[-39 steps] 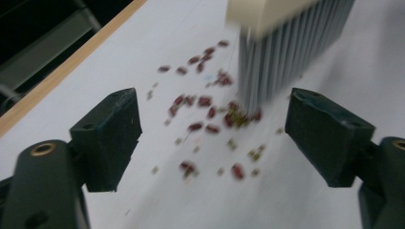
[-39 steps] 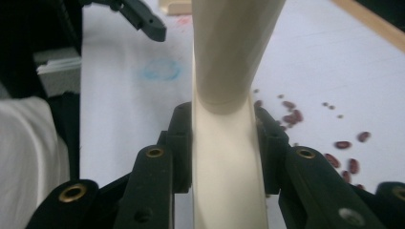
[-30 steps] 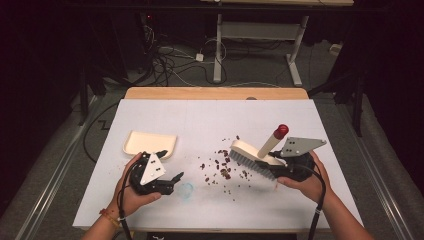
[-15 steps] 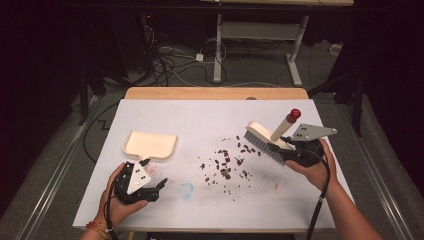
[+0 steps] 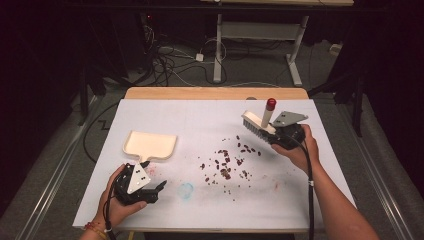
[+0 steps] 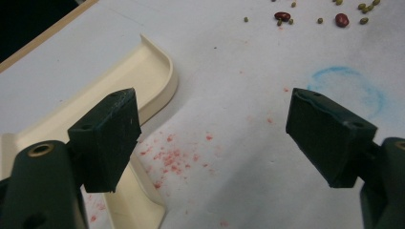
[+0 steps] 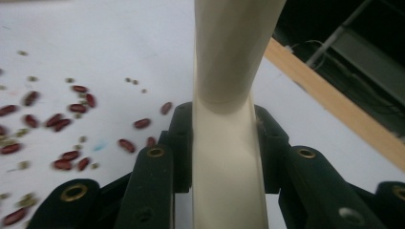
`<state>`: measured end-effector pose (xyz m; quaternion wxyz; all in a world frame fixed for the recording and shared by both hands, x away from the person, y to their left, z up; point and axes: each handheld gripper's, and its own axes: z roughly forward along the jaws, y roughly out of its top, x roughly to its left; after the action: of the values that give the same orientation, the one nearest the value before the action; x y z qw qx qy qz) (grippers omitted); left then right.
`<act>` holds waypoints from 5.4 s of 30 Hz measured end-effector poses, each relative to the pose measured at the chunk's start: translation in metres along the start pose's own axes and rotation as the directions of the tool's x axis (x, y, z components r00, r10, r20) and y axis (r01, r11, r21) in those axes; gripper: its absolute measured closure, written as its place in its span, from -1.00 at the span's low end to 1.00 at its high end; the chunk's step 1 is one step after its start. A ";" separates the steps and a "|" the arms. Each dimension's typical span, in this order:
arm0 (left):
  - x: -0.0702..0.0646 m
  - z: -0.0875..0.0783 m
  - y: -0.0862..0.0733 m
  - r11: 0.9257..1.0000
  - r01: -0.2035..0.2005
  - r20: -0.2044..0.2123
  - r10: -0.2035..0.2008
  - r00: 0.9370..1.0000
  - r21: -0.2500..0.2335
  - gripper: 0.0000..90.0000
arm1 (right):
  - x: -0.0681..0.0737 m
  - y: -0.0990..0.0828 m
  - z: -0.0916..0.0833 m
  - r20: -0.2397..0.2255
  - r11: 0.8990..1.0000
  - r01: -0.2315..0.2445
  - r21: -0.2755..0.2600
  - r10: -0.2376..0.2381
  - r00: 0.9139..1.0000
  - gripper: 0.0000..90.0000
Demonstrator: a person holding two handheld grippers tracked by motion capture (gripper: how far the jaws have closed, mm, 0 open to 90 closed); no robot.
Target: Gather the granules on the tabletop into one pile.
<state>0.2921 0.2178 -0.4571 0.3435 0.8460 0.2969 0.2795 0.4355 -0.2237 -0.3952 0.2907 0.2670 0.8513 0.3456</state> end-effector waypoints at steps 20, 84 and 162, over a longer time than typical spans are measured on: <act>-0.003 0.002 -0.001 0.999 -0.010 -0.001 0.010 1.000 0.030 -0.59 | 0.048 0.002 0.053 -0.014 0.987 0.158 0.028 -0.157 0.987 0.50; -0.005 -0.002 -0.002 0.999 -0.016 0.017 0.016 1.000 0.039 -0.60 | 0.121 0.019 0.015 -0.195 0.944 0.302 -0.129 -0.323 0.926 0.51; 0.004 -0.011 -0.002 1.000 0.019 -0.004 -0.019 1.000 -0.007 -0.60 | 0.153 0.021 0.029 -0.158 0.933 -0.349 -0.082 0.334 0.929 0.50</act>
<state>0.2870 0.2263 -0.4512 0.3484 0.8414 0.3046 0.2792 0.3550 -0.0978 -0.4448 0.1790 0.3696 0.7902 0.4549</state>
